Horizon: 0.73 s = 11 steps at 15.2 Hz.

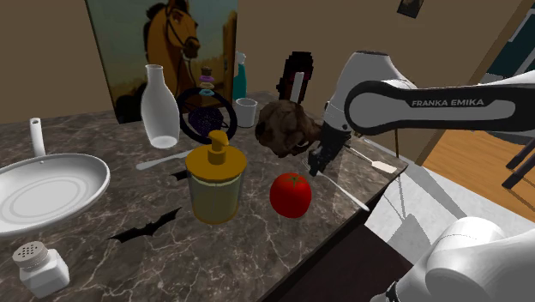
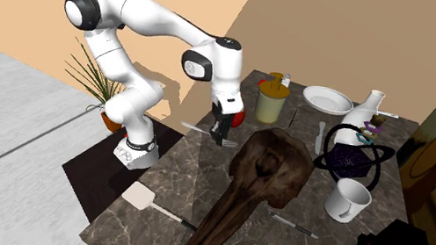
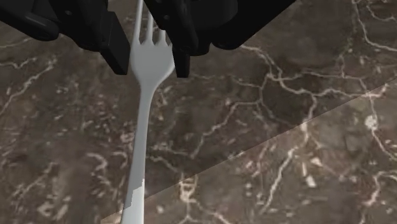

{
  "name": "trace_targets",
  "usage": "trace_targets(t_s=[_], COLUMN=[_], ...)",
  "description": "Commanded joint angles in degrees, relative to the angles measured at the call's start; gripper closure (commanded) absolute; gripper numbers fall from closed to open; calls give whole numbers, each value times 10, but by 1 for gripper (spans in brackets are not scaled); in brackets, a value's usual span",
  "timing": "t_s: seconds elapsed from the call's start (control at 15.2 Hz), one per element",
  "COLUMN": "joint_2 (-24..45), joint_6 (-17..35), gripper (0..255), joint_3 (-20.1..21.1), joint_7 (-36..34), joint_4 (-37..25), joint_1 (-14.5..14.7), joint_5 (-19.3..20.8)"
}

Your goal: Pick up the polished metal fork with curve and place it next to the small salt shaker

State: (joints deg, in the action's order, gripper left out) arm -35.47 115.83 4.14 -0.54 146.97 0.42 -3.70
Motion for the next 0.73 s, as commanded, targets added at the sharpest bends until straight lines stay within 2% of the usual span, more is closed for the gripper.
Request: trace_targets(t_s=[0.0, 0.66], joint_2=[-6, -12], joint_6=[-19, -98], gripper=[255, 255], joint_3=[-1, -4], joint_7=[0, -2], joint_4=[-13, -86], joint_1=[0, -1], joint_5=[1, 4])
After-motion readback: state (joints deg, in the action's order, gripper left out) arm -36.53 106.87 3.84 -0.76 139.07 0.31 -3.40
